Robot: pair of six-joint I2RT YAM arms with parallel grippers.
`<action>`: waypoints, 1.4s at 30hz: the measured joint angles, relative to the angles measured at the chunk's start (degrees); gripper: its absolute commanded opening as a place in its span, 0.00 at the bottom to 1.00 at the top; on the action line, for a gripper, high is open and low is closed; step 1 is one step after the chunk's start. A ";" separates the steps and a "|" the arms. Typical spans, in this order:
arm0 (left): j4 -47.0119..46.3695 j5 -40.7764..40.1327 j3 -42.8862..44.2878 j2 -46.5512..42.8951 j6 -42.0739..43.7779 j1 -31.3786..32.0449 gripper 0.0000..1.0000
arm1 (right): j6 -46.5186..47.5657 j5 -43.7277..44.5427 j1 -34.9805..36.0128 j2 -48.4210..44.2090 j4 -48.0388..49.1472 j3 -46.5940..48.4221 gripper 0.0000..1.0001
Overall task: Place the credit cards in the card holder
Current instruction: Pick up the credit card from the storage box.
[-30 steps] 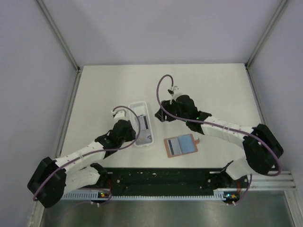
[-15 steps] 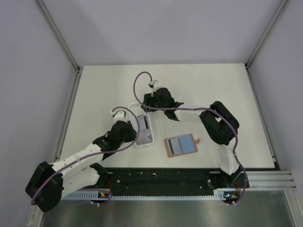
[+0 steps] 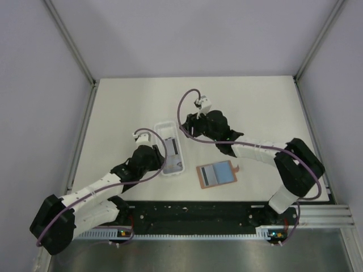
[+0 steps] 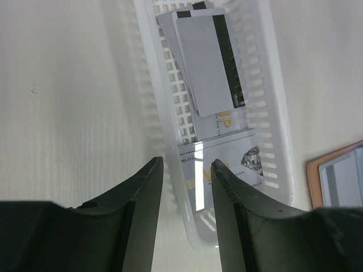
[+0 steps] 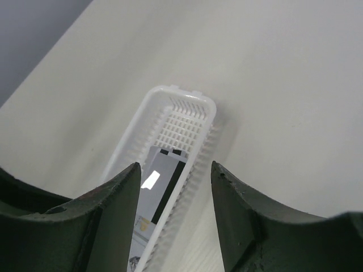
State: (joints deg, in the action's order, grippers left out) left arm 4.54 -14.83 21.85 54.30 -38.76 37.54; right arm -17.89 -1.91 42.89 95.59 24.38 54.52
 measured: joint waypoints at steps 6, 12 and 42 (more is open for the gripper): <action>-0.59 -0.02 0.02 3.69 1.01 -0.13 0.46 | -1.40 -1.84 0.00 -9.86 -3.39 -4.76 0.53; -1.33 -0.04 0.00 4.35 1.60 -0.33 0.33 | -2.27 -3.02 0.00 -16.50 -9.73 -7.96 0.53; -6.43 6.16 -1.84 3.72 2.82 -0.44 0.00 | -4.37 -6.91 0.00 -20.33 -29.03 1.31 0.67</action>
State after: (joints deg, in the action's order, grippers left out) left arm -1.89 -8.67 20.01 58.02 -35.94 37.10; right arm -22.26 -8.82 42.89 75.26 -4.64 55.83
